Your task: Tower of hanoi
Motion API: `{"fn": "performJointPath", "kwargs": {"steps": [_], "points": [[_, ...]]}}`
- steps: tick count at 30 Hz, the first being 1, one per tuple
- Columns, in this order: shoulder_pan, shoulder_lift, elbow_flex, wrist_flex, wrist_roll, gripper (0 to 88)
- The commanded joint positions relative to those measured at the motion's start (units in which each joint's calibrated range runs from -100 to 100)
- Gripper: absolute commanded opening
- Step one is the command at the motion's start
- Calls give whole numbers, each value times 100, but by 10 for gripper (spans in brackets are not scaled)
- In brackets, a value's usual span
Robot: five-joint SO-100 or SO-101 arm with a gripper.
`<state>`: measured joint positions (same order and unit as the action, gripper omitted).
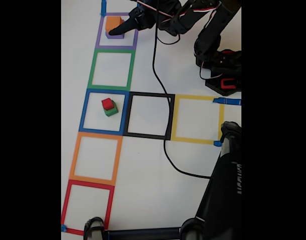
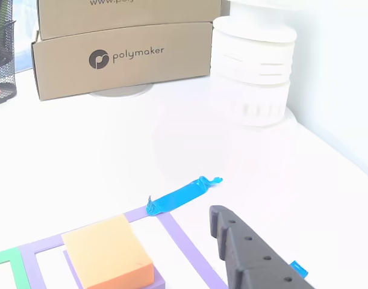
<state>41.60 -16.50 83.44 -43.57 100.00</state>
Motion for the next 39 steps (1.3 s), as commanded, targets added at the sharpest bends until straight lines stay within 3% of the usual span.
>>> {"fn": "performJointPath", "kwargs": {"steps": [1, 6, 39], "points": [[30, 484, -308, -728, 0, 526], [106, 1283, -635, -1279, 0, 524], [-354, 3762, -2117, -1999, 0, 493]]}}
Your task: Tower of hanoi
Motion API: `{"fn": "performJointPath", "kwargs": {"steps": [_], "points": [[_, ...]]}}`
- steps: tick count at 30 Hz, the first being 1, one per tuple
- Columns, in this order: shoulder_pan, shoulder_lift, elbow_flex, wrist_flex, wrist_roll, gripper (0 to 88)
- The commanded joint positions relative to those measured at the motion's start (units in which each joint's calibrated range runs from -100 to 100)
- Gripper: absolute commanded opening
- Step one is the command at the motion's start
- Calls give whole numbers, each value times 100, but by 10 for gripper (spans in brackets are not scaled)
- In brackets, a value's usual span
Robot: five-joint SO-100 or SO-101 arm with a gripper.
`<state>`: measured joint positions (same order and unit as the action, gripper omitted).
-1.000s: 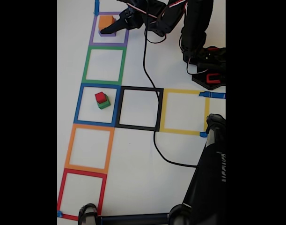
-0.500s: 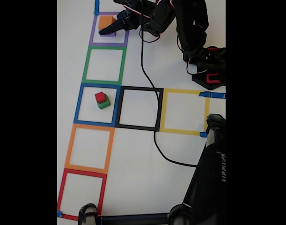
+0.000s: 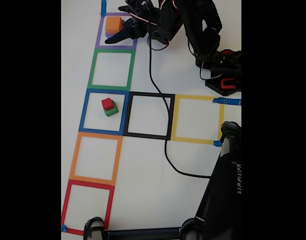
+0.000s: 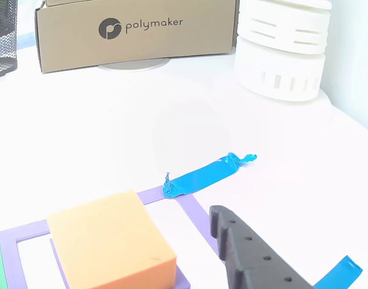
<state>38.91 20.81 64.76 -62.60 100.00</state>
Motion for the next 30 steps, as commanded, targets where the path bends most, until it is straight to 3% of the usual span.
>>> {"fn": "performJointPath", "kwargs": {"steps": [1, 30], "points": [[-94, 71, -276, -113, 0, 493], [-286, 369, -385, -113, 0, 359]]}}
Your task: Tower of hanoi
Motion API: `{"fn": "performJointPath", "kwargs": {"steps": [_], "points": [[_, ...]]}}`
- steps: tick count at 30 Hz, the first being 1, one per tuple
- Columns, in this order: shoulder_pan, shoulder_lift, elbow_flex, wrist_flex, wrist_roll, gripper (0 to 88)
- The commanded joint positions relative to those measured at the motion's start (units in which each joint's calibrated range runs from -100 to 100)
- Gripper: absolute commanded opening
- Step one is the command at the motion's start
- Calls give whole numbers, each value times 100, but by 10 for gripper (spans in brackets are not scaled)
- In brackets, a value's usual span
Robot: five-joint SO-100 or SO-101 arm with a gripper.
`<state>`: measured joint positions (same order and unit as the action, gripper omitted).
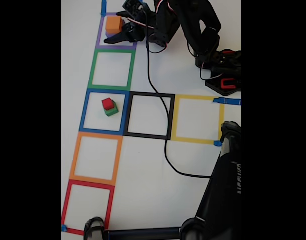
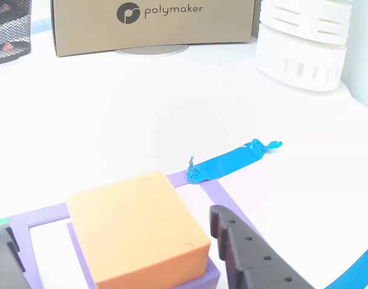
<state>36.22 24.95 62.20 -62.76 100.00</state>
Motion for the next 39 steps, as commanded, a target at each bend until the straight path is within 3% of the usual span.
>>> {"fn": "performJointPath", "kwargs": {"steps": [1, 23, 39], "points": [[-17, -44, -129, -97, 0, 355], [-151, -4, -138, -97, 0, 232], [-228, -4, -101, -113, 0, 194]]}}
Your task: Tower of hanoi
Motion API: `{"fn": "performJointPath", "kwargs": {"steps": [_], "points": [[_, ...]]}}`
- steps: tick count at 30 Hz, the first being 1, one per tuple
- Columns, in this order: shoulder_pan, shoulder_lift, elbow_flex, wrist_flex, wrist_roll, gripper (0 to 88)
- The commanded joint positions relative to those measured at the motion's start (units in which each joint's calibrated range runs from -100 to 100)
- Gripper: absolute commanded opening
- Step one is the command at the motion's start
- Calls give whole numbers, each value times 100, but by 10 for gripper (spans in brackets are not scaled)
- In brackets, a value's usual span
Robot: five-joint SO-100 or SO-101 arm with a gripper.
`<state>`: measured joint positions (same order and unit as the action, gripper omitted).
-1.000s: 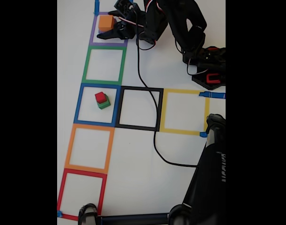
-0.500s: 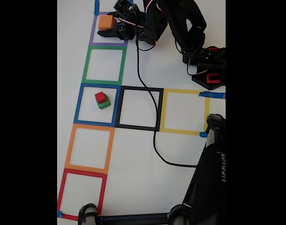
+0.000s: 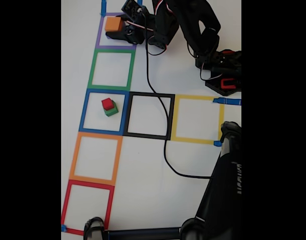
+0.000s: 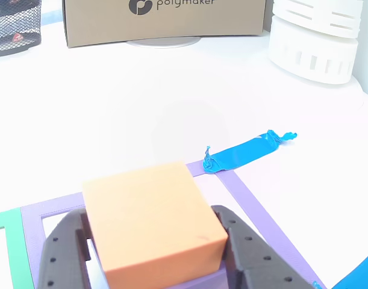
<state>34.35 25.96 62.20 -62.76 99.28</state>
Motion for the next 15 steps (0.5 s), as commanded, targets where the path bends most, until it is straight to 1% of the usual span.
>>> {"fn": "performJointPath", "kwargs": {"steps": [1, 9, 15], "points": [[-41, -105, -101, -113, 72, 192], [-165, -178, -101, -113, 72, 172], [-300, -493, 80, 81, 72, 138]]}}
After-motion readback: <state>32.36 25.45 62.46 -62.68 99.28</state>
